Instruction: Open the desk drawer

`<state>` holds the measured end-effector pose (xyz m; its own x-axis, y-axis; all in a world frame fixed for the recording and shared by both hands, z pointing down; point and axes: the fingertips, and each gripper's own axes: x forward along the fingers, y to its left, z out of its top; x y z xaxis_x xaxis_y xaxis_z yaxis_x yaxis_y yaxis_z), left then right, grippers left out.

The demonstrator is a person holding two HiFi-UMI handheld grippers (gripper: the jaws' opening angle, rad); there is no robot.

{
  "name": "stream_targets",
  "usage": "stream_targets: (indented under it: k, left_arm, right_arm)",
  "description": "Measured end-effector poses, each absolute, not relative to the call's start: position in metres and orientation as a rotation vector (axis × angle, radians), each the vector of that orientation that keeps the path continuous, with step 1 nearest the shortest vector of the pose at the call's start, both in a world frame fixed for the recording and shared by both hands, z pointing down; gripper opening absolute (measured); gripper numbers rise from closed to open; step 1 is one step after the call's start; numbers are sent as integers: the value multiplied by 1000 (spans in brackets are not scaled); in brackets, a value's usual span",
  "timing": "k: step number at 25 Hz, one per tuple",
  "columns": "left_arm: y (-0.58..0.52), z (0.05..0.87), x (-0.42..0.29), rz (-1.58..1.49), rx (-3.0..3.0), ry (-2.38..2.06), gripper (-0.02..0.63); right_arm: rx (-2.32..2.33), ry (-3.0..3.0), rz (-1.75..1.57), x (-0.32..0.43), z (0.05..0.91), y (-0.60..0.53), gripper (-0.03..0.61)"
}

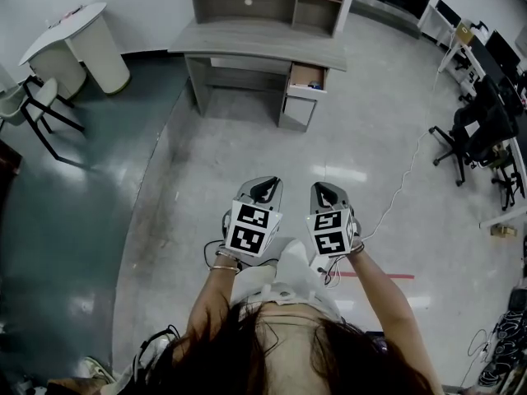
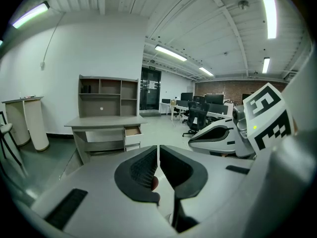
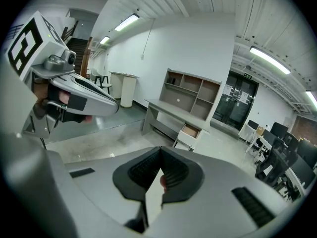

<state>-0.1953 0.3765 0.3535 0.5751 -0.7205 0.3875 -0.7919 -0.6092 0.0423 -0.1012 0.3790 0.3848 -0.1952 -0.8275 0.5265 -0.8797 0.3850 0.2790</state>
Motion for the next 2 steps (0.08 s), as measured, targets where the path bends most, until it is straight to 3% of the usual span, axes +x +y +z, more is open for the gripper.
stream_targets:
  k: [2]
  left_arm:
    - [376,354,-199,494,2585,-1268,25]
  right_arm:
    - [1457,-2033,110,-103,386,380,21]
